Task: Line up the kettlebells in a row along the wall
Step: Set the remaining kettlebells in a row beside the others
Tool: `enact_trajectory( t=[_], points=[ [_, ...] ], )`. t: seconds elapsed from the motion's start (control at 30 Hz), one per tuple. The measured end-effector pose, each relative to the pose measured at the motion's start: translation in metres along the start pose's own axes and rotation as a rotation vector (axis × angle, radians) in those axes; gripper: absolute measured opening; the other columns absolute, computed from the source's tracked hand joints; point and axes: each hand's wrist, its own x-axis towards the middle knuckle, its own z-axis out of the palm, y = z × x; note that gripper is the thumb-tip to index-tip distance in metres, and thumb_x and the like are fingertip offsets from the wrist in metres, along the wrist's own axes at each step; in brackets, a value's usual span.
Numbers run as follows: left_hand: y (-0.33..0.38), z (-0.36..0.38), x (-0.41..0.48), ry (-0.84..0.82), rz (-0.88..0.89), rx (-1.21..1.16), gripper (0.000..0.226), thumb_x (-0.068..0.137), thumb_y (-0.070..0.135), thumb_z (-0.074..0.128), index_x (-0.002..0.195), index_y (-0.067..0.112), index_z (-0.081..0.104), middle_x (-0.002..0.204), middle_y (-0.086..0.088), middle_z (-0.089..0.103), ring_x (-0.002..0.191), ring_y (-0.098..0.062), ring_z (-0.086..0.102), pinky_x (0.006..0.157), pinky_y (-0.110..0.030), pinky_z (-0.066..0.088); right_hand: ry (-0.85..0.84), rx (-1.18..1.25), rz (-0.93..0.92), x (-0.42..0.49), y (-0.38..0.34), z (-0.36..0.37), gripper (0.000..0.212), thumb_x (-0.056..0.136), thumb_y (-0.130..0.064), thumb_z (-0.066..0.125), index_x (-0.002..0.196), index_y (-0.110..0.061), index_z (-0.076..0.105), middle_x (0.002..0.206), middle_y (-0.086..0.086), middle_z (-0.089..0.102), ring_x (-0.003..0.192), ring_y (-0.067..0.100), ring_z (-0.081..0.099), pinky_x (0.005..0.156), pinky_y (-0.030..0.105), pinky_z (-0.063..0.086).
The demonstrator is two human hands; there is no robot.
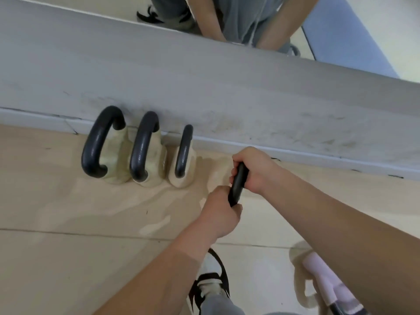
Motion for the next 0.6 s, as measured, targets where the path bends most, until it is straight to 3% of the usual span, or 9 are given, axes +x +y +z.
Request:
enact_trajectory(
  t=[0.13,0.27,0.33,0.43,0.53,0.6],
  points=[
    [-0.018,-0.024,0.022,0.070,-0.001,0.033,0.026,0.097,0.021,0.059,0.122,0.017,0.058,0.093,-0.001,0.058,0.079,-0.020,0.054,0.070,-0.029,0.044,-0.006,-0.055,-0.049,0.023,-0.006,0.029,0.007,0.092,-0.001,0.049,0.092,-0.007,0.051,0.070,0.009,0.046,0.056,0.024,0.044,0.064,0.040,0.049],
    [-0.019,-0.023,0.030,0.133,0.023,0.013,0.018,0.097,0.025,0.061,0.114,0.019,0.059,0.095,0.001,0.061,0.082,-0.020,0.057,0.072,-0.029,0.043,-0.079,-0.237,-0.088,0.038,-0.018,0.041,0.007,0.095,0.000,0.052,0.090,-0.005,0.053,0.072,0.011,0.050,0.057,0.025,0.048,0.061,0.037,0.052],
    [-0.015,-0.022,0.034,0.172,0.052,0.017,0.014,0.096,0.029,0.061,0.109,0.023,0.058,0.095,0.001,0.064,0.083,-0.022,0.059,0.072,-0.031,0.045,-0.067,-0.380,-0.189,0.045,-0.019,0.042,0.004,0.096,-0.004,0.058,0.099,-0.006,0.059,0.080,0.012,0.055,0.065,0.026,0.053,0.063,0.035,0.052],
    [-0.012,-0.029,0.049,0.198,0.037,0.057,0.020,0.096,0.036,0.058,0.111,0.023,0.060,0.098,-0.001,0.069,0.090,-0.028,0.065,0.082,-0.039,0.054,0.030,-0.537,-0.357,0.055,-0.007,0.042,0.033,0.095,-0.023,0.068,0.127,-0.018,0.062,0.102,0.004,0.062,0.083,0.020,0.059,0.065,0.026,0.046],
    [-0.013,-0.036,0.056,0.167,0.057,0.083,0.029,0.091,0.044,0.054,0.115,0.028,0.058,0.102,0.004,0.071,0.094,-0.025,0.067,0.088,-0.041,0.055,0.063,-0.548,-0.326,0.059,0.008,0.053,0.043,0.088,-0.016,0.067,0.129,-0.020,0.055,0.116,0.010,0.059,0.083,0.020,0.061,0.060,0.027,0.045],
    [-0.018,-0.032,0.052,0.180,0.063,-0.004,0.024,0.094,0.040,0.055,0.116,0.030,0.059,0.105,0.008,0.070,0.097,-0.019,0.066,0.090,-0.038,0.053,0.090,-0.551,-0.288,0.058,0.012,0.060,0.051,0.083,-0.011,0.062,0.132,-0.022,0.054,0.124,0.015,0.053,0.087,0.026,0.062,0.061,0.029,0.048]
  ],
)
